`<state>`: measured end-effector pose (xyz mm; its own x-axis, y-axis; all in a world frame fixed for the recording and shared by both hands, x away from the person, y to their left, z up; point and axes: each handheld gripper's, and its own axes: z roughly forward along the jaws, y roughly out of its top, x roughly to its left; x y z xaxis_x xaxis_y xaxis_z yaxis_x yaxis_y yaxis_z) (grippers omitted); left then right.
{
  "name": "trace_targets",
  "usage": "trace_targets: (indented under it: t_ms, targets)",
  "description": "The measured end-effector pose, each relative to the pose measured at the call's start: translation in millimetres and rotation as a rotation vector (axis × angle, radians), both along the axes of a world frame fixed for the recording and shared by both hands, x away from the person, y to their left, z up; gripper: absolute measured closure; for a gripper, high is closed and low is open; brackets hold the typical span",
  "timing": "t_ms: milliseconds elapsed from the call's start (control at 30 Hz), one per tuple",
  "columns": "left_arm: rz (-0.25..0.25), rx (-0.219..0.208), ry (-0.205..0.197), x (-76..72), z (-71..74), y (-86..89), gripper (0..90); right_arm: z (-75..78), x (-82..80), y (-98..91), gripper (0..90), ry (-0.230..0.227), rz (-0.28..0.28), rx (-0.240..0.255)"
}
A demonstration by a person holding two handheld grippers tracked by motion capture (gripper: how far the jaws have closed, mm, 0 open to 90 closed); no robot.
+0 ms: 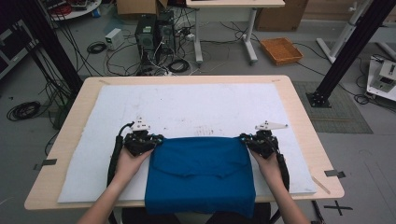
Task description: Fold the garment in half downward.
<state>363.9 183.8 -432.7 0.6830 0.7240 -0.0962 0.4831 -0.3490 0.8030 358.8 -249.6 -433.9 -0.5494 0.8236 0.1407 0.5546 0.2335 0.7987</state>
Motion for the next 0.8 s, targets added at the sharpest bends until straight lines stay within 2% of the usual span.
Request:
trace_targets:
  t_ms: [67,100,133,167,233,300,367,400,467,600,767,800]
  targets:
    - [0.008,-0.004,-0.007,10.4,4.2,-0.5,85.0,3.0,10.1,-0.2,85.1,-0.004,-0.009,-0.006]
    - [0.014,-0.001,-0.026,20.1,7.6,-1.2,85.0,4.5,14.9,0.1,85.1,-0.003,-0.015,-0.007]
    - [0.014,-0.001,-0.026,20.1,7.6,-1.2,85.0,4.5,14.9,0.1,85.1,-0.003,-0.015,-0.007]
    - [0.015,-0.001,-0.028,25.0,8.9,-1.9,85.0,7.0,23.6,0.3,85.1,-0.025,-0.016,-0.017]
    - [0.016,0.008,-0.041,33.4,10.8,-2.5,85.0,8.1,27.7,0.6,85.1,-0.019,-0.020,-0.016]
    - [0.015,0.014,-0.032,42.8,10.5,-2.8,85.0,9.7,40.0,0.4,85.1,-0.016,-0.025,-0.017]
    - [0.016,0.022,-0.029,50.9,8.9,-3.1,85.0,9.5,42.7,0.3,85.1,-0.020,-0.026,-0.017]
    - [0.016,0.021,-0.031,53.5,8.2,-3.2,85.0,8.5,49.0,-0.1,85.1,-0.016,-0.032,-0.014]
    - [0.025,0.013,-0.056,58.4,5.0,-2.8,85.0,6.6,55.2,-0.1,85.1,-0.010,-0.038,-0.014]
    - [0.030,0.029,-0.010,70.0,-0.7,-1.6,85.0,4.9,62.0,0.1,85.1,0.000,-0.037,-0.009]
    - [0.039,0.032,-0.007,73.7,-4.0,-2.7,82.8,1.7,67.7,3.3,84.3,0.007,-0.046,-0.025]
    - [0.041,0.032,-0.005,73.2,-3.9,-2.8,80.1,1.0,67.9,3.2,83.2,0.008,-0.045,-0.025]
